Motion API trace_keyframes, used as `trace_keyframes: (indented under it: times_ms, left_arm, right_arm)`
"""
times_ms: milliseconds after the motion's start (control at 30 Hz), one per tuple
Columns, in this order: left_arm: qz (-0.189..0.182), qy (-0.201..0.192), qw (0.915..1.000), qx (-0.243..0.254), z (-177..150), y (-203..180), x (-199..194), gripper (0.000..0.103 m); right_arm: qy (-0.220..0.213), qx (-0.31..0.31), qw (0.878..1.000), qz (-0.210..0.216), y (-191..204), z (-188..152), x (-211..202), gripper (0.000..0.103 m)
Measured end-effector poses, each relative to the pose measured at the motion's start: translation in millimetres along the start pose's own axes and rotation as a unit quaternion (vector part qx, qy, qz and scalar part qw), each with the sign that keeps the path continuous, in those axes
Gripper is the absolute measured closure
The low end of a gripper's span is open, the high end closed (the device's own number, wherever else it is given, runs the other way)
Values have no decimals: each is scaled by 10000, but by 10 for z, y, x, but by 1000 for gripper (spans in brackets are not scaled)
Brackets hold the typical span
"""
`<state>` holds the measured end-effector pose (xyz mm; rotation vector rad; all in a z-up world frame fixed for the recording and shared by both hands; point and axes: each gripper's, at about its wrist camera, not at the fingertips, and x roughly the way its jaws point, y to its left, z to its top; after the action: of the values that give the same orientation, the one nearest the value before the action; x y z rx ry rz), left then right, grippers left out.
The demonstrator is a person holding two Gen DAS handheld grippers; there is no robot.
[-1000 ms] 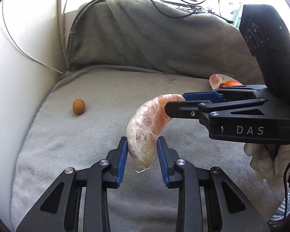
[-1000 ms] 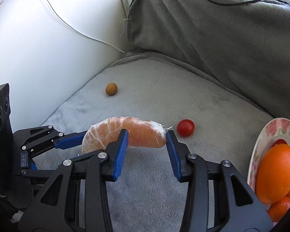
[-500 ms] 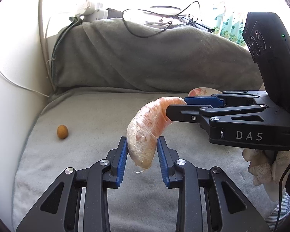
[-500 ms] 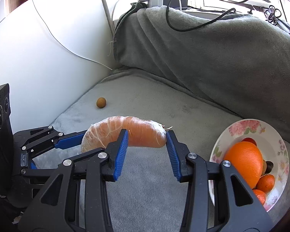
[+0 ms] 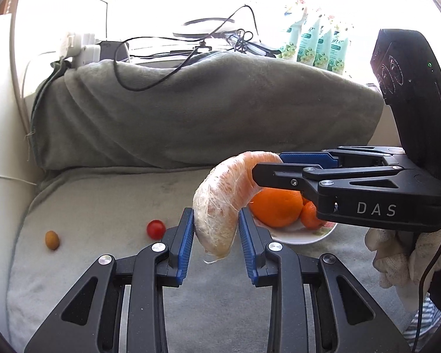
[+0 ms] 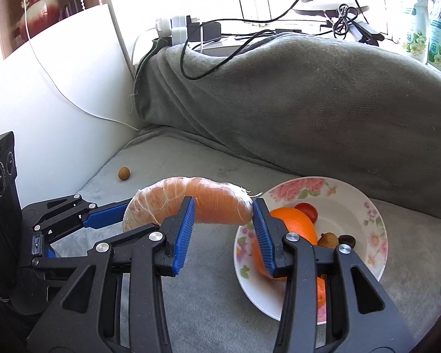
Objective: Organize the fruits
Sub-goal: 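Carry the pomelo segment over the plate with both grippers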
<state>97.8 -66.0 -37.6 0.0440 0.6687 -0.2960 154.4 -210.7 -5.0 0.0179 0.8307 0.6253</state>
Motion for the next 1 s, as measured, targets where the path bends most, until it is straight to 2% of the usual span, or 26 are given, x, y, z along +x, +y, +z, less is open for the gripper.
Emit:
trace_keyframes:
  times_ms: [467, 1000]
  left_arm:
    - [-376, -35, 9989, 283, 318, -468, 330, 74]
    - [-501, 175, 9977, 416, 455, -627, 716, 74]
  right_arm:
    - [-143, 512, 9980, -343, -674, -1, -230, 60]
    - [-25, 951, 9945, -449, -1159, -72, -96, 60]
